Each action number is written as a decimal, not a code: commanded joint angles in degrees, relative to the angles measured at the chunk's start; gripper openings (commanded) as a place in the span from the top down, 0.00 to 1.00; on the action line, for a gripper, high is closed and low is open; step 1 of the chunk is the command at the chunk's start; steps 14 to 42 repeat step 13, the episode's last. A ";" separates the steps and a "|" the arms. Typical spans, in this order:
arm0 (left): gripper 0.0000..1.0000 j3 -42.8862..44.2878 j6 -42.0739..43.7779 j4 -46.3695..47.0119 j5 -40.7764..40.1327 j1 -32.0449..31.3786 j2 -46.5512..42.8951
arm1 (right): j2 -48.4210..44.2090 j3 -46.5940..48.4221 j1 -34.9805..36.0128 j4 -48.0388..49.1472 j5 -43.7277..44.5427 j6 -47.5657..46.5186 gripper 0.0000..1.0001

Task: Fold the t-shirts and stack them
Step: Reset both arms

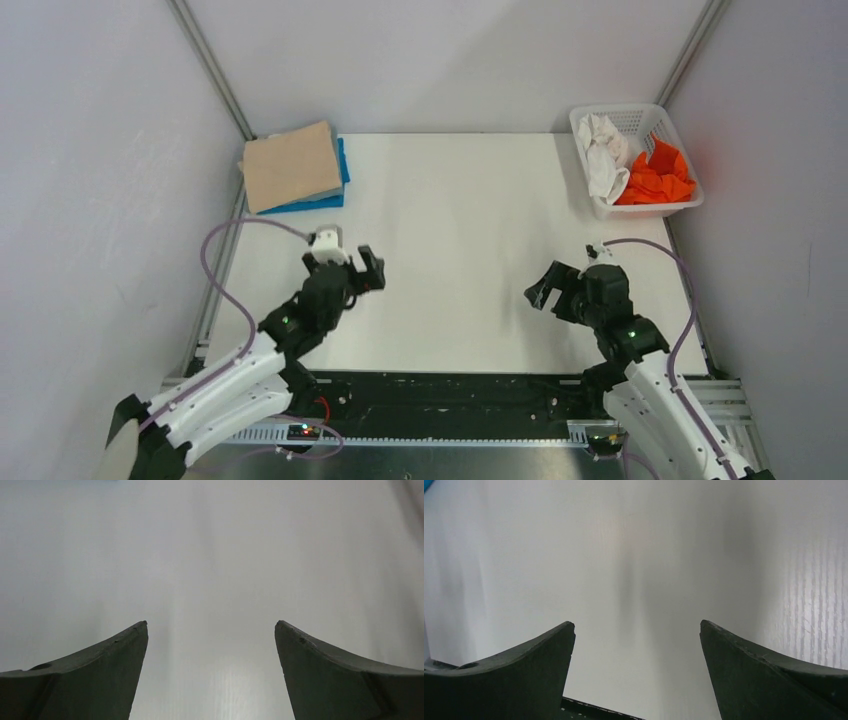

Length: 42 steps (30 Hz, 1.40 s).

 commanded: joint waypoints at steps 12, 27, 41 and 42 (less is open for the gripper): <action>0.00 -6.80 -10.82 -16.23 -11.78 -4.48 -13.36 | -7.58 -2.97 0.52 -1.14 9.75 2.15 0.01; 0.00 -6.89 -11.01 -16.24 -11.88 -4.45 -13.16 | -8.21 -2.98 0.52 -1.22 10.04 2.21 0.01; 0.00 -6.89 -11.01 -16.24 -11.88 -4.45 -13.16 | -8.21 -2.98 0.52 -1.22 10.04 2.21 0.01; 0.00 -6.89 -11.01 -16.24 -11.88 -4.45 -13.16 | -8.21 -2.98 0.52 -1.22 10.04 2.21 0.01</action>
